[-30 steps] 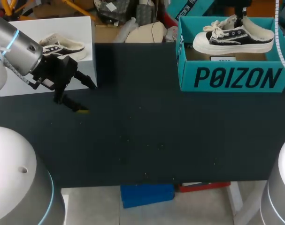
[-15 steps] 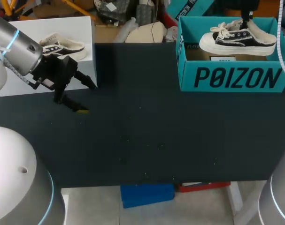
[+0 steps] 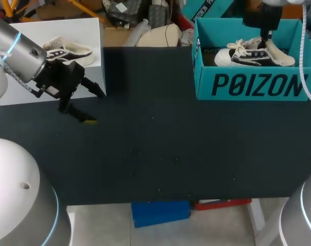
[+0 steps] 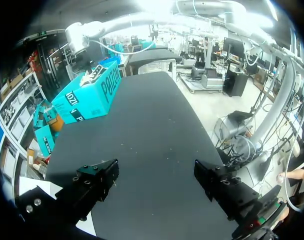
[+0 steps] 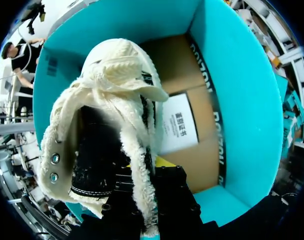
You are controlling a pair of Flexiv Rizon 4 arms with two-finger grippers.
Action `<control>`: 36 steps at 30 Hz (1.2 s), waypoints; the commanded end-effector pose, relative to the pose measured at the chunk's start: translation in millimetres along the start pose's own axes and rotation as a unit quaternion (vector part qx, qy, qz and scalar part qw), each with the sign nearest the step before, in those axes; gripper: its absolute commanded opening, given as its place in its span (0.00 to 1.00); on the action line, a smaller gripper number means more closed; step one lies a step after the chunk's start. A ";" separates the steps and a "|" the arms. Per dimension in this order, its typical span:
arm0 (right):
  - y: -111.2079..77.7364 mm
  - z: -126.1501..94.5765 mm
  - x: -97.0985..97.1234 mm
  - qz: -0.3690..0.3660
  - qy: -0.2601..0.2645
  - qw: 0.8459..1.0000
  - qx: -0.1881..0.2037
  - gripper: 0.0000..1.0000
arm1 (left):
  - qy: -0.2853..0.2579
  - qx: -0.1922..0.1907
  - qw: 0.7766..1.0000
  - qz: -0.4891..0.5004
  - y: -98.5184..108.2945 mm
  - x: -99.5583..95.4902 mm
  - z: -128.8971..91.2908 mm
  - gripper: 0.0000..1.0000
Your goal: Take the shoe out of the shoebox, open the shoe tongue, remove and reinsert the insole, then place the shoe into the shoebox
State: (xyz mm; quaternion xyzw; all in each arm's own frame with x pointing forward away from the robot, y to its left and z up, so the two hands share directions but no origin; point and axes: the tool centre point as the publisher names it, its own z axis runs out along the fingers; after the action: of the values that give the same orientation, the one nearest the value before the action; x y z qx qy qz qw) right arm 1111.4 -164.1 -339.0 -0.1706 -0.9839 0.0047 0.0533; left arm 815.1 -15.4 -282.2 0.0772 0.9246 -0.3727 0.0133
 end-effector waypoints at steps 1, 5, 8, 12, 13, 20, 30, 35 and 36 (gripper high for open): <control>3.9 17.2 6.0 -0.002 0.003 1.000 -0.001 0.00 | 0.000 -0.002 1.000 0.000 -0.4 0.5 -0.4 1.00; 6.8 31.2 9.6 -0.004 0.013 1.000 0.002 0.00 | 0.000 -0.002 1.000 0.000 -0.4 0.5 -0.4 1.00; 7.1 41.5 11.7 -0.003 0.020 1.000 0.005 0.00 | 0.000 -0.002 1.000 0.000 -0.4 0.5 -0.4 1.00; 6.1 52.9 14.9 0.000 0.029 1.000 0.013 0.00 | 0.000 -0.002 1.000 0.000 -0.4 0.5 -0.4 1.00; 5.8 54.5 15.2 0.002 0.028 1.000 0.014 0.00 | 0.000 -0.002 1.000 0.000 -0.4 0.5 -0.4 1.00; 9.4 58.9 9.2 0.005 0.028 0.999 0.014 0.00 | 0.000 -0.002 1.000 0.000 -0.4 0.5 -0.4 1.00; 18.4 57.3 -8.2 -0.011 0.026 0.999 0.021 0.00 | 0.000 -0.002 1.000 0.000 -0.4 0.5 -0.4 1.00; 20.3 60.2 -10.2 -0.014 0.028 0.999 0.023 0.00 | 0.000 -0.002 1.000 0.000 -0.4 0.5 -0.4 1.00; 20.4 61.1 -9.8 -0.014 0.029 0.999 0.023 0.00 | 0.000 -0.002 1.000 0.000 -0.4 0.5 -0.4 1.00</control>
State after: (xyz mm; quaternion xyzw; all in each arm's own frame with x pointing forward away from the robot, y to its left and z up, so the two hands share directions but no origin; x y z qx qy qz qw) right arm 1112.0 -149.8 -396.8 -0.1553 -0.9849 0.0197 0.0744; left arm 815.1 -15.4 -282.2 0.0772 0.9246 -0.3727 0.0133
